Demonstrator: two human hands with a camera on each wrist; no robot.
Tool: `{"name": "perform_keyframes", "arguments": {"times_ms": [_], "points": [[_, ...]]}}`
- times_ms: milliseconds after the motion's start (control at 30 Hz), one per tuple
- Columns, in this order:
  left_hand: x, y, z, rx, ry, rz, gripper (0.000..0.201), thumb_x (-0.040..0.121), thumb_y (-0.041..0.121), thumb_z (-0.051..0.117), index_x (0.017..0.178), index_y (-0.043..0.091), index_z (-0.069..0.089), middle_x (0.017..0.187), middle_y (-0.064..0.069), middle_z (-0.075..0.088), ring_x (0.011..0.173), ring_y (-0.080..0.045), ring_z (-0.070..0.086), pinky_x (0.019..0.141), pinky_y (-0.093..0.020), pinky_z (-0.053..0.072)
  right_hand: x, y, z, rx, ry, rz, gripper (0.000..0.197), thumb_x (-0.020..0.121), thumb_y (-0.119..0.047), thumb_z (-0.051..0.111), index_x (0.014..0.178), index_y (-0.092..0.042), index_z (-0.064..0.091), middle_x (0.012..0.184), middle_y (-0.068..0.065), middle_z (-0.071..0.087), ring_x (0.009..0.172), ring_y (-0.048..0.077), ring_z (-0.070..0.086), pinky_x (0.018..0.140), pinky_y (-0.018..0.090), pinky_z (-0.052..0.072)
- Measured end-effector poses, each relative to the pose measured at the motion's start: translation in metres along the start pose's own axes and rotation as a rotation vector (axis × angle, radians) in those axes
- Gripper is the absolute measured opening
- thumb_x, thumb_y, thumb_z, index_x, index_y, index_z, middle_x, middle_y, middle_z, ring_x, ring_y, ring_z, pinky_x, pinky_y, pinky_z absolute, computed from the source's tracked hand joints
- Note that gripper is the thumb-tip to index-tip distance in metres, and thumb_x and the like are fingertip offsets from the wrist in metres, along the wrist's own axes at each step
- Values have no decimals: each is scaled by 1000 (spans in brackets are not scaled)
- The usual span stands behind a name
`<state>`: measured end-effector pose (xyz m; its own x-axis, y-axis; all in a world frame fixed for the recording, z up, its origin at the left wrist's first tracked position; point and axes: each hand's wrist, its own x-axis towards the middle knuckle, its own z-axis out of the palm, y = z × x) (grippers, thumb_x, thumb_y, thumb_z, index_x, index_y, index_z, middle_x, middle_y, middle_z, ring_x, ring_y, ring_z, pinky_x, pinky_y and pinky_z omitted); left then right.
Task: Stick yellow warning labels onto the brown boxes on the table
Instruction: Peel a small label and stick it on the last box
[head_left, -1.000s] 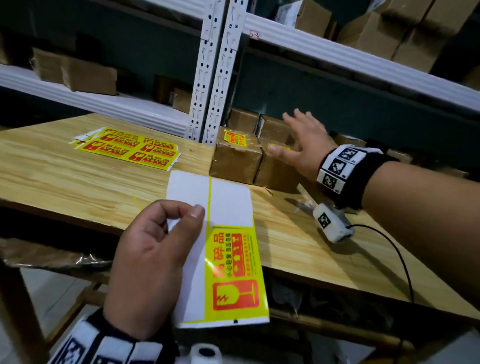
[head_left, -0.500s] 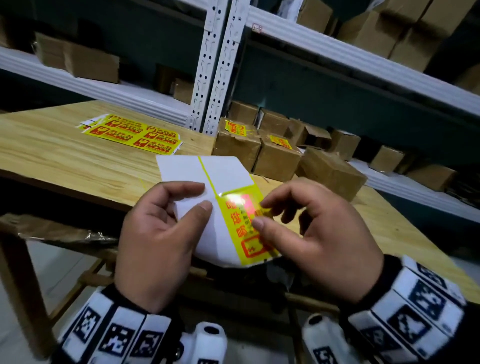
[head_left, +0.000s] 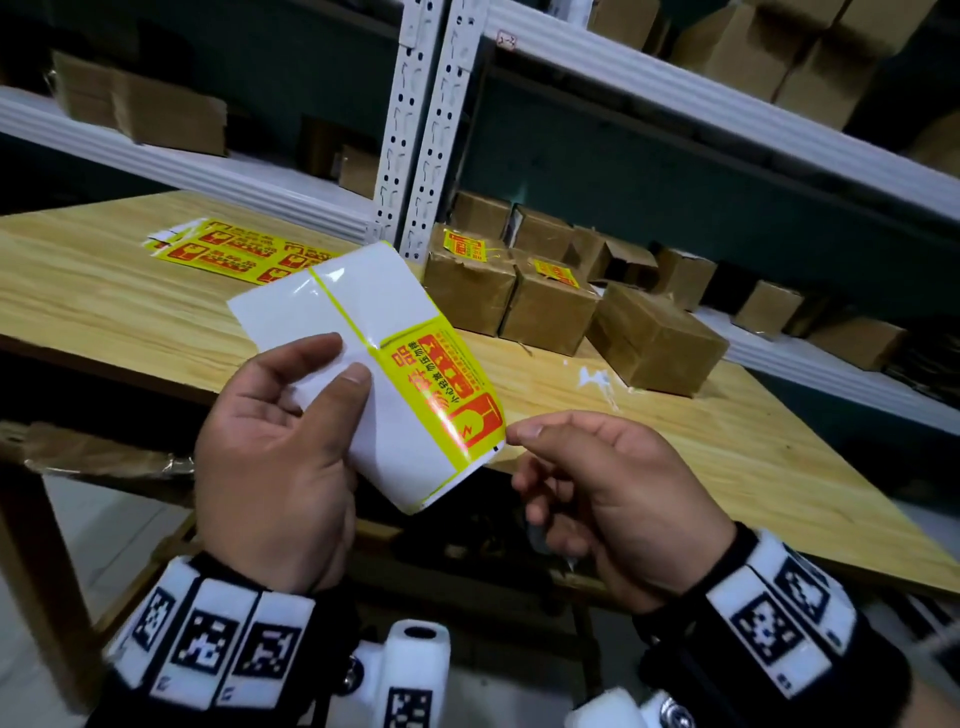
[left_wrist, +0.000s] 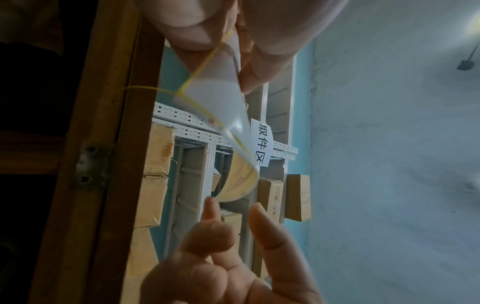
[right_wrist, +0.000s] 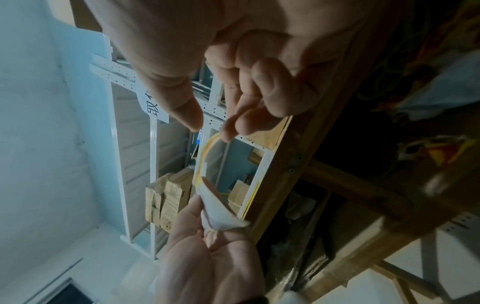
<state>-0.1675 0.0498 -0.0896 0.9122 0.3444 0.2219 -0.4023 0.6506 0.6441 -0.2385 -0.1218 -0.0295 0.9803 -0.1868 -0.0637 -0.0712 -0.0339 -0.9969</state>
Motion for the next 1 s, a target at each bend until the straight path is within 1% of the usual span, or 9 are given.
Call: {"name": "perform_keyframes", "arguments": {"times_ms": [100,367,500,633,700,767,800,867,1000], "points": [[0,1,2,-45,41,-3,21,90,-2,70,101,16,70,86,-4,79,88,-25,74,93,-47,60,0,1,9,44,-18,15,16,80,-24,78,87,-11,70,64,9,63,47,17,50,38,18,24],[4,2,-5,38,71,45,23,86,1,76,103,17,72,88,-4,81,88,-25,75,92,-51,60,0,8,22,48,-67,-97,6,77,-21,74,72,-18,75,62,6,61,47,14,47,38,17,26],[4,4,-9,85,7,12,26,79,15,82,104,20,75,99,-13,77,94,-34,73,95,-68,54,1,11,25,-6,-10,-169,26,88,-6,70,64,-17,67,55,6,55,40,12,42,35,16,28],[8,12,-11,131,-41,29,42,81,12,82,121,21,71,111,-12,78,109,-39,73,98,-60,56,2,9,20,-80,63,-300,22,83,-12,72,63,-18,64,50,8,49,37,13,37,38,18,30],[8,17,-14,215,-30,132,47,85,11,80,128,23,67,106,1,79,98,-16,76,93,-39,61,1,8,17,-187,98,-387,18,78,-19,70,61,-20,64,49,6,51,39,13,40,41,20,34],[10,22,-21,529,47,360,43,87,27,81,127,36,69,132,3,64,104,-3,69,89,-28,58,0,8,15,-281,115,-474,26,82,-13,74,60,-21,64,49,2,52,42,11,42,44,21,36],[11,23,-26,682,83,465,41,86,39,80,125,45,69,144,-3,54,113,-17,68,91,-39,58,-1,7,15,-312,123,-507,30,85,-7,74,59,-20,63,48,0,52,43,10,43,44,21,37],[10,28,-30,848,65,545,34,86,57,74,120,54,70,141,-16,56,102,-50,66,83,-62,54,-3,6,15,-346,123,-544,34,87,-3,73,60,-20,62,48,-4,52,43,9,44,45,21,38],[-4,40,-17,926,-301,815,11,92,27,76,100,22,81,115,-2,71,103,-36,67,87,-57,49,-4,4,16,-360,107,-562,32,88,-3,72,62,-18,62,49,-5,50,45,10,43,46,22,38]]}}
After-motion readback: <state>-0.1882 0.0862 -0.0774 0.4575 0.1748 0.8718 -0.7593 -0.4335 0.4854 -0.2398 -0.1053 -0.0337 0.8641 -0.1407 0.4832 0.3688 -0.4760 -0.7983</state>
